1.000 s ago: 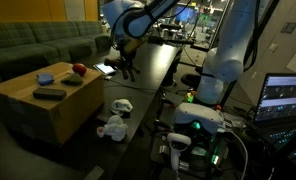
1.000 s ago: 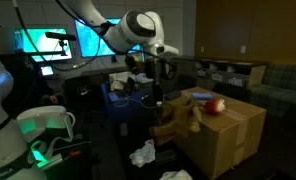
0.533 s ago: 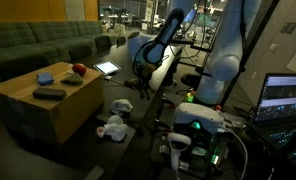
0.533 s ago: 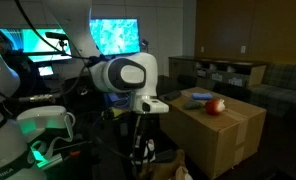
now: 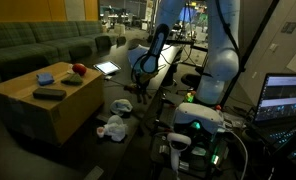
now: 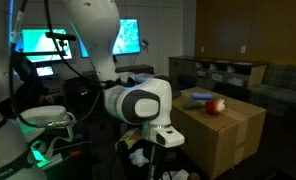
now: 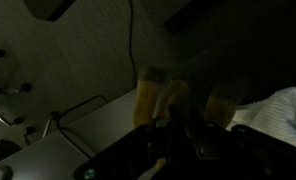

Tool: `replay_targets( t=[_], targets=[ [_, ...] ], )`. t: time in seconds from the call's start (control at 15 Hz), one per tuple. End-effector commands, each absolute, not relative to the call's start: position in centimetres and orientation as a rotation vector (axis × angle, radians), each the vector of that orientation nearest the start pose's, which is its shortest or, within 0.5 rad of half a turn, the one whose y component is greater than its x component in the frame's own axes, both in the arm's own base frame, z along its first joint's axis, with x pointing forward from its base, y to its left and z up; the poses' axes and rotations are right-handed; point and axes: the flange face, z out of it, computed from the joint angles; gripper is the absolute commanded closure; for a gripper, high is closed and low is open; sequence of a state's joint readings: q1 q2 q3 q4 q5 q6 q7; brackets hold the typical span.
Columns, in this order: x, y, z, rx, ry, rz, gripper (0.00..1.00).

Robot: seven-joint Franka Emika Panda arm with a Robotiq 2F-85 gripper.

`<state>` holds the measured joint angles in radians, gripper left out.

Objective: Switch between the objects on the box and on the table one by one

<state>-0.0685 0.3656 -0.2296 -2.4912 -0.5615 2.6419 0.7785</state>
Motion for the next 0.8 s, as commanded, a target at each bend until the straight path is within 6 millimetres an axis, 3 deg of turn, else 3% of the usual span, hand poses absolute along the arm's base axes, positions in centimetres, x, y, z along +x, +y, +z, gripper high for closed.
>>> replay_targets(
  t=[0.0, 0.47, 0.53, 0.73],
  targets=[
    [45.2, -13.1, 11.5, -3.364, 0.968, 0.175, 0.89],
    [48.9, -12.3, 9.1, -3.392, 1.004, 0.152, 0.88],
    [49.0, -12.3, 8.8, -3.386, 1.019, 0.154, 0.66],
    [49.1, -12.0, 8.8, -3.383, 1.053, 0.164, 0.47]
  ],
)
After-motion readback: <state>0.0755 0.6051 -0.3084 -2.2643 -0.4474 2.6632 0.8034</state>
